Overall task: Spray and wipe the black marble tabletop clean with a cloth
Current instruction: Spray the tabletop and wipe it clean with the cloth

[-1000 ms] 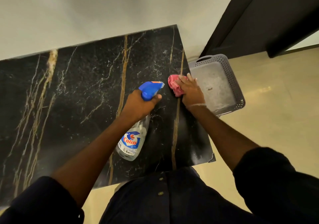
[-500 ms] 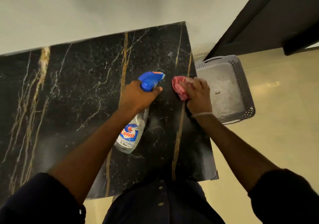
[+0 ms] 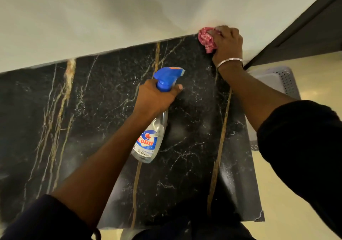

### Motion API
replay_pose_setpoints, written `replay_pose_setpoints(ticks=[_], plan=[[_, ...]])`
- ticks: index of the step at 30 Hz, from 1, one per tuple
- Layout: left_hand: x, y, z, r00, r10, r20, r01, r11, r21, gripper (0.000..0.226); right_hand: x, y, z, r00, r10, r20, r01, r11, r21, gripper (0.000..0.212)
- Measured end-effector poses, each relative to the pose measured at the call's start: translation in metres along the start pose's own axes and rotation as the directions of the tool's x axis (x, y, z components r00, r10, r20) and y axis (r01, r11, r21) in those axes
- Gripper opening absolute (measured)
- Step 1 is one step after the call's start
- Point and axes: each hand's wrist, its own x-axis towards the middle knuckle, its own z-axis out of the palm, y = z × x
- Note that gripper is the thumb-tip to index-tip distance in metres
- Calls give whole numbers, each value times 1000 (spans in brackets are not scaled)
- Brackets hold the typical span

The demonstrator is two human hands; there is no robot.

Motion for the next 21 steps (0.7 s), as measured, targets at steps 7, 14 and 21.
replay_pose_setpoints(ticks=[7, 14, 21], plan=[[6, -32, -48, 996, -39, -77, 32, 995, -92, 23, -9, -30, 3, 967, 252, -31, -254, 961, -113, 66], [13, -82, -111, 998, -8, -60, -1, 989, -150, 26, -5, -155, 28, 888, 460, 21, -448, 874, -187, 61], [25, -120, -169, 996, 14, -83, -23, 994, -105, 33, -12, -302, 63, 975, 210, 78, -199, 970, -137, 52]])
